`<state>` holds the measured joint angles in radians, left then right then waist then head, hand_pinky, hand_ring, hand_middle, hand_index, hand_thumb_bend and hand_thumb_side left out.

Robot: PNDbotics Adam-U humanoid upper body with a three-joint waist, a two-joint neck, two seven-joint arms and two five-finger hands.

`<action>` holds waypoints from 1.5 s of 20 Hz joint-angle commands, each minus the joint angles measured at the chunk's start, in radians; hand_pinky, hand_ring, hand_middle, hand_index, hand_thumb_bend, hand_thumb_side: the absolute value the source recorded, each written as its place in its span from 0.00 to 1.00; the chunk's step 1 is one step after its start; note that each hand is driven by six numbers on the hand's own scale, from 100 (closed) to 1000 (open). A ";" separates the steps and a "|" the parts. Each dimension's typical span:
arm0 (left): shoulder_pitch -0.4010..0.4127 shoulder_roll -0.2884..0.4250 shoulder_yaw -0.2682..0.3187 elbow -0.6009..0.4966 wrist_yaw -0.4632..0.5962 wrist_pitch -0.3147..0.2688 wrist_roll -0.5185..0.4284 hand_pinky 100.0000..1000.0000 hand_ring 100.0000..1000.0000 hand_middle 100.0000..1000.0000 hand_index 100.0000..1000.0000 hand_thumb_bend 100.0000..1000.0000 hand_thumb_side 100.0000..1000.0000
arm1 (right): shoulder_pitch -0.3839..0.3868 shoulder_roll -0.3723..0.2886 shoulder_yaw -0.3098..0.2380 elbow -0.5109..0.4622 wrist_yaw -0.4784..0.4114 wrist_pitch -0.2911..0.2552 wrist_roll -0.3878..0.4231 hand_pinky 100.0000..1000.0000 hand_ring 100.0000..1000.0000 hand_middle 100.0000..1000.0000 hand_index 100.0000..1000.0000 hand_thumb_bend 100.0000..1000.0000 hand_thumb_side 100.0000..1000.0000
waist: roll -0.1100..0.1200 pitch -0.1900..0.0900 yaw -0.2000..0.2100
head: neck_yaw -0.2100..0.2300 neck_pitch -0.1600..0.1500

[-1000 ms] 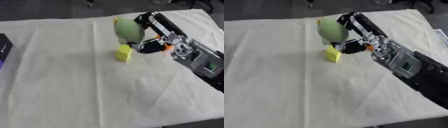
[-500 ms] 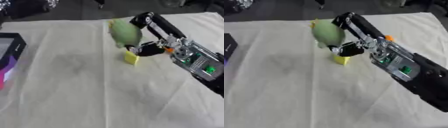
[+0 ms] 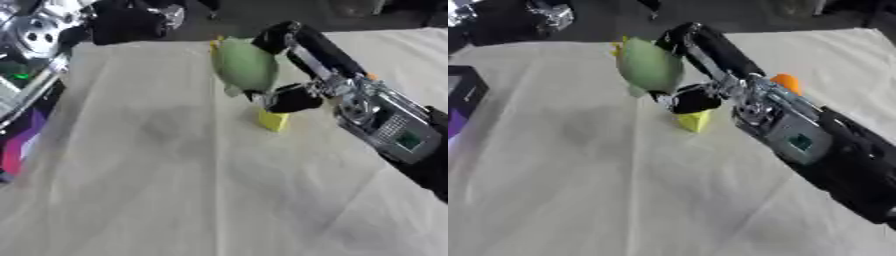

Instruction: Pick up the objects with one hand, pass them to the other hand, and then place them into the box on the other side of the table.

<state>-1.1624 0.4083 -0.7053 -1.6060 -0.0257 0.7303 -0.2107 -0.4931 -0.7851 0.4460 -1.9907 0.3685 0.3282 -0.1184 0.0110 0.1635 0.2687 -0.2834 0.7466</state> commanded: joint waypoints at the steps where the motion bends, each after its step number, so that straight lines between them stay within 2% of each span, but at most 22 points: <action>1: -0.025 -0.008 -0.017 0.008 -0.006 0.014 -0.037 0.78 0.71 0.73 0.81 0.27 0.77 | -0.022 -0.012 -0.006 -0.009 0.049 -0.027 0.002 0.70 0.52 0.30 0.34 0.12 0.00 | 0.013 0.003 0.001 | -0.016 0.002; 3: -0.028 -0.017 -0.035 0.017 0.005 0.023 -0.067 0.79 0.72 0.73 0.81 0.30 0.81 | -0.030 -0.009 -0.004 -0.009 0.079 -0.045 0.006 0.71 0.52 0.30 0.34 0.12 0.00 | 0.013 0.007 0.001 | -0.021 -0.002; 5: -0.034 -0.027 -0.050 0.022 0.024 0.035 -0.097 0.79 0.72 0.73 0.81 0.31 0.79 | -0.044 -0.002 -0.002 -0.009 0.109 -0.059 0.013 0.71 0.52 0.30 0.34 0.12 0.00 | 0.011 0.011 0.001 | -0.024 -0.011; 7: -0.039 -0.033 -0.056 0.026 0.031 0.048 -0.125 0.79 0.73 0.73 0.81 0.34 0.81 | -0.054 0.002 -0.002 -0.009 0.137 -0.071 0.016 0.71 0.52 0.30 0.37 0.11 0.00 | 0.010 0.015 0.002 | -0.027 -0.016; 10: -0.041 -0.038 -0.062 0.032 0.022 0.061 -0.169 0.80 0.74 0.74 0.81 0.40 0.84 | -0.057 0.004 -0.002 -0.009 0.174 -0.089 0.011 0.72 0.52 0.31 0.37 0.11 0.00 | 0.010 0.017 0.002 | -0.030 -0.019; 14: -0.043 -0.033 -0.063 0.033 -0.029 0.067 -0.228 0.82 0.76 0.75 0.83 0.46 0.84 | -0.055 0.004 -0.001 -0.009 0.204 -0.107 0.000 0.72 0.52 0.31 0.37 0.11 0.00 | 0.012 0.019 0.002 | -0.034 -0.022; 18: -0.048 -0.037 -0.072 0.038 -0.095 0.080 -0.237 0.84 0.77 0.77 0.84 0.53 0.81 | -0.056 0.003 0.001 -0.009 0.211 -0.123 -0.015 0.72 0.52 0.31 0.37 0.10 0.00 | 0.012 0.020 0.000 | -0.035 -0.029; 26: -0.045 -0.085 -0.071 0.093 -0.229 0.059 -0.253 0.82 0.76 0.75 0.82 0.51 0.74 | -0.054 0.007 0.005 -0.009 0.204 -0.158 -0.057 0.71 0.51 0.30 0.36 0.10 0.00 | 0.009 0.023 -0.003 | -0.027 -0.038; 29: -0.042 -0.105 -0.064 0.122 -0.277 0.044 -0.242 0.80 0.74 0.74 0.81 0.48 0.70 | -0.051 0.010 0.009 -0.009 0.198 -0.170 -0.069 0.71 0.51 0.30 0.36 0.10 0.00 | 0.008 0.025 -0.004 | -0.024 -0.036; 30: -0.041 -0.112 -0.059 0.133 -0.292 0.039 -0.238 0.79 0.73 0.72 0.80 0.44 0.69 | -0.050 0.010 0.010 -0.009 0.197 -0.174 -0.071 0.71 0.51 0.30 0.36 0.10 0.00 | 0.007 0.026 -0.005 | -0.023 -0.036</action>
<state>-1.1874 0.2961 -0.7834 -1.4837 -0.2934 0.7618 -0.4388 -0.5324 -0.7688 0.4622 -1.9872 0.5700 0.1619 -0.1819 0.0110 0.1936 0.2655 -0.3101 0.7228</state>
